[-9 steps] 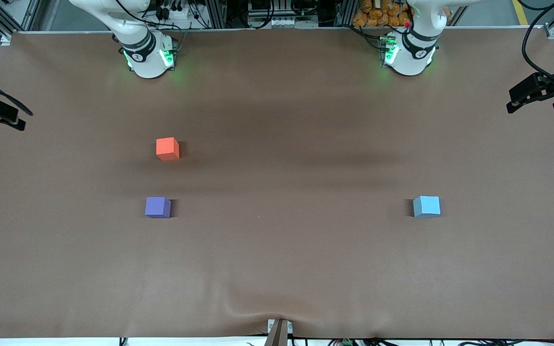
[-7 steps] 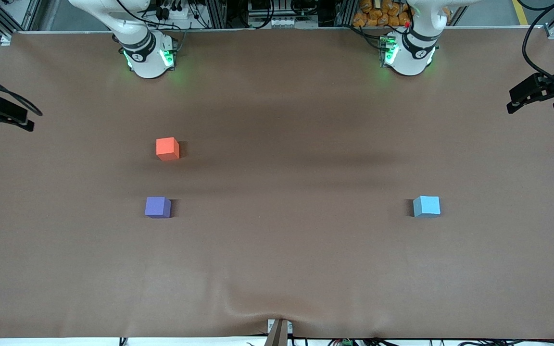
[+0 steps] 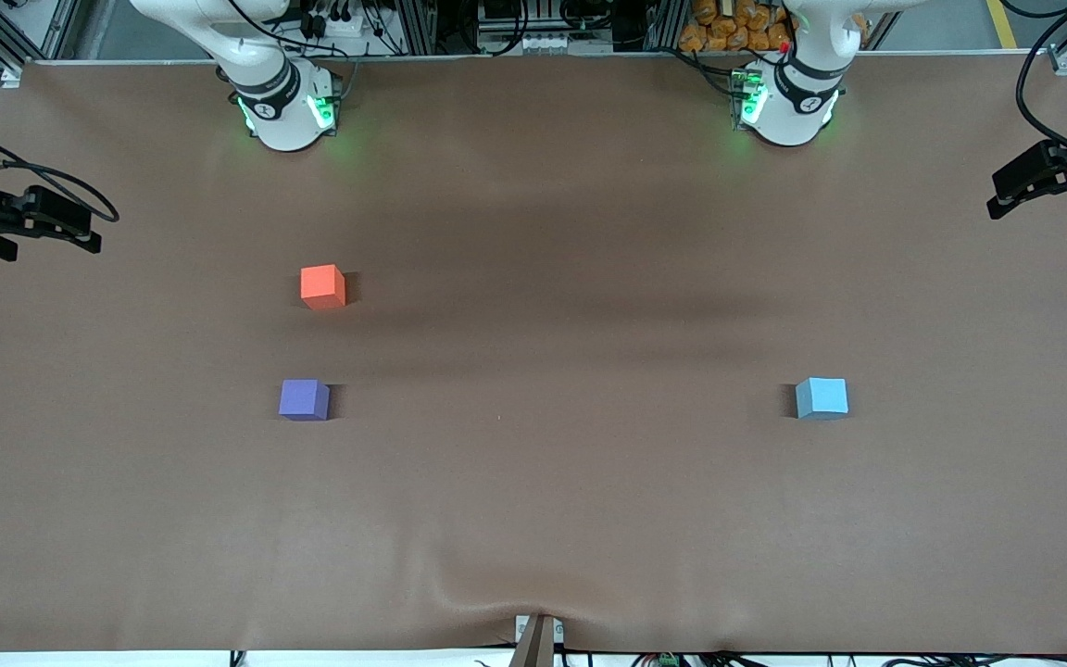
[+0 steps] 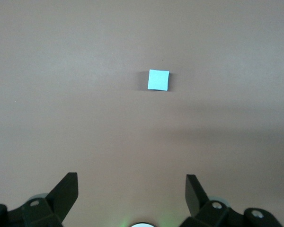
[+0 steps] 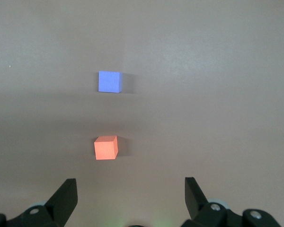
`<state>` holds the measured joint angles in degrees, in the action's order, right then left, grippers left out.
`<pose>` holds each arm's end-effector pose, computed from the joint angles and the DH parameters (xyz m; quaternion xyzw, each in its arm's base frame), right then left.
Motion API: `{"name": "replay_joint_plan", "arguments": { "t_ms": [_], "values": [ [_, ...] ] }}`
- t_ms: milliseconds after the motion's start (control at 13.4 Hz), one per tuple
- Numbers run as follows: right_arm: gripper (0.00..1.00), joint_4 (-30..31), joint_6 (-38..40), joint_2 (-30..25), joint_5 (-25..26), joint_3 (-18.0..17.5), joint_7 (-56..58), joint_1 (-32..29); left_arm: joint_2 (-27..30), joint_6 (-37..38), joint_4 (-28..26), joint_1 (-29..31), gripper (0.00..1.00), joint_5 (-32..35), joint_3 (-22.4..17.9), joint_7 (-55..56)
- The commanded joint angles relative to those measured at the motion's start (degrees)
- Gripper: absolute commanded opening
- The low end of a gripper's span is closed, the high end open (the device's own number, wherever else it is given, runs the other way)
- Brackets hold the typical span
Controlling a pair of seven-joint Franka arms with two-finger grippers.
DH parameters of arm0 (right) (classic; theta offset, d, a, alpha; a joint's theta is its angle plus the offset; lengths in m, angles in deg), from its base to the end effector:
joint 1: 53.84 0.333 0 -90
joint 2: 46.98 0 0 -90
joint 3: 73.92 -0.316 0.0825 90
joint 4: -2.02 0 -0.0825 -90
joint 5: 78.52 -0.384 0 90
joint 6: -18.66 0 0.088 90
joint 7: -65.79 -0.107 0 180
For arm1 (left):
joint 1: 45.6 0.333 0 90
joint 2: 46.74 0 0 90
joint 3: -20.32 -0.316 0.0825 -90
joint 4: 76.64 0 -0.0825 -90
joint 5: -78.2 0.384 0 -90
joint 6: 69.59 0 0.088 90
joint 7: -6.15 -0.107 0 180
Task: Place blue block between orange and purple blocks
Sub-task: 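Move the left gripper down over the light blue cube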
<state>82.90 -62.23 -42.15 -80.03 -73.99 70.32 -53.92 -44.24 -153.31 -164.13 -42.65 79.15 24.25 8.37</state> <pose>0.5643 0.0030 0.6380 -0.9982 -0.0409 0.0415 0.0148 0.5295 -0.0081 0.6591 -0.9998 -0.0117 0.0109 0.0101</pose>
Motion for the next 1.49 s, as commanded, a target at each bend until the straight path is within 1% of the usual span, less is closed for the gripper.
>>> {"name": "replay_joint_plan", "arguments": {
  "t_ms": [0, 149, 299, 448, 523, 747, 971, 1195, 1419],
  "values": [
    [1.00, 0.4, 0.3, -0.2, -0.2, 0.3, 0.8, 0.0, -1.9, 0.8, -2.2, -0.1, 1.00, 0.7, 0.1, 0.3],
    [1.00, 0.4, 0.5, -0.2, -0.2, 0.4, 0.8, -0.4, -2.1, -3.7, -7.8, -0.5, 1.00, 0.6, 0.6, 3.5],
    [1.00, 0.4, 0.4, 0.3, 0.1, 0.4, 0.8, -0.6, -3.4, -12.0, -14.8, -0.6, 1.00, 0.6, 0.7, 3.7],
    [1.00, 0.4, 0.4, 0.7, 0.2, 0.5, 0.7, -0.7, -3.3, -27.9, -25.4, -0.5, 1.00, 0.6, 1.9, 3.8],
    [1.00, 0.4, 0.2, 1.0, 0.2, 0.5, 0.4, -0.6, -4.5, -32.5, -27.7, -0.5, 1.00, 0.7, 2.1, 4.1],
    [1.00, 0.3, 0.1, 1.2, 0.2, 0.7, 0.0, -0.7, -9.5, -41.2, -30.3, -0.3, 1.00, 1.4, 2.1, 3.8],
    [1.00, 0.4, 0.0, 1.5, 0.2, 0.7, 0.0, -0.6, -14.0, -47.6, -30.8, -0.4, 1.00, 1.5, 2.1, 3.5],
    [1.00, 0.5, -0.1, 1.7, 0.2, 0.7, -0.6, -0.6, -18.9, -52.1, -29.9, -0.4, 1.00, 1.6, 2.2, 3.0],
    [1.00, 0.6, -0.5, 2.6, 0.1, 0.6, -0.6, -0.4, -23.2, -52.6, -27.2, -0.2, 1.00, 1.6, 2.1, 2.5]
  ]
}}
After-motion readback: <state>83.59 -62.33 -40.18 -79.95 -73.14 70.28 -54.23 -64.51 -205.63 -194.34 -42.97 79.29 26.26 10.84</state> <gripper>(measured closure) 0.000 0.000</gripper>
